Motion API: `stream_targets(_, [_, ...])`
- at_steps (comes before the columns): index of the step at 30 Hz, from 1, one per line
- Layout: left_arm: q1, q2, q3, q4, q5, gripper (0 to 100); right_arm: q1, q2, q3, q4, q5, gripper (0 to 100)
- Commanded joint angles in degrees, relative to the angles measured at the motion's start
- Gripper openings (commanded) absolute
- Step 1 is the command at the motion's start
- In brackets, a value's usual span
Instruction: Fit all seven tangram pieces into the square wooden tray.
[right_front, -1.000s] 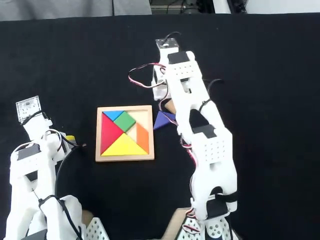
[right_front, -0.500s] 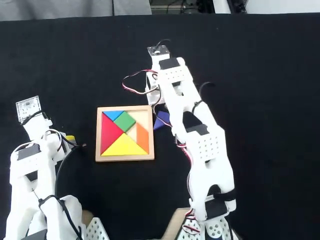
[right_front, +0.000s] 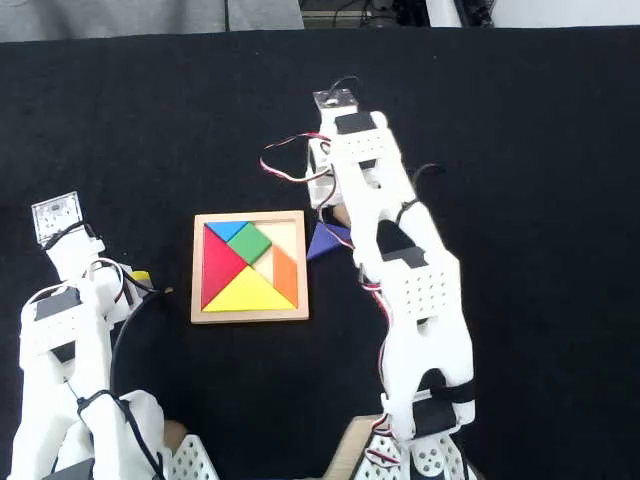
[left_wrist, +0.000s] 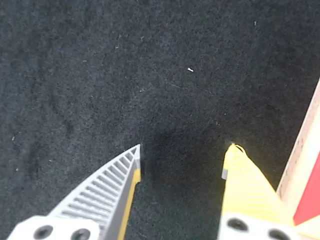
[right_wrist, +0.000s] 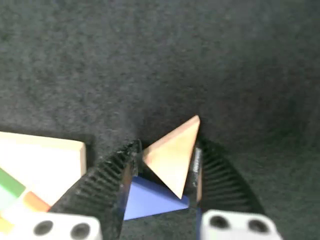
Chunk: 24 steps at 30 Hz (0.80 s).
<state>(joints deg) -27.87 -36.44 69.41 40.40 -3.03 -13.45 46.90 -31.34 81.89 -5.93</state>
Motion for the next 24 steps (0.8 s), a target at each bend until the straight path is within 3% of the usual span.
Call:
stream_targets(1, [0.8, -1.1, -0.2, -1.1, 0.6, 26, 0.5, -0.7, -0.7, 1.0, -0.2, 14.2])
stream_targets(10, [0.8, -1.1, -0.2, -1.1, 0.6, 26, -1.0, -9.7, -6.5, 11.2, -0.5, 14.2])
stream_targets(15, [0.8, -1.1, -0.2, -1.1, 0.6, 26, -5.8, -18.9, -7.8, 18.1, -0.4, 14.2])
stream_targets(20, [0.8, -1.1, -0.2, -1.1, 0.6, 26, -11.5, -28.5, -1.4, 19.0, -1.1, 14.2])
stream_targets(24, [0.8, -1.0, -0.2, -1.1, 0.6, 26, -18.0, -30.8, 8.1, 17.2, -8.4, 14.1])
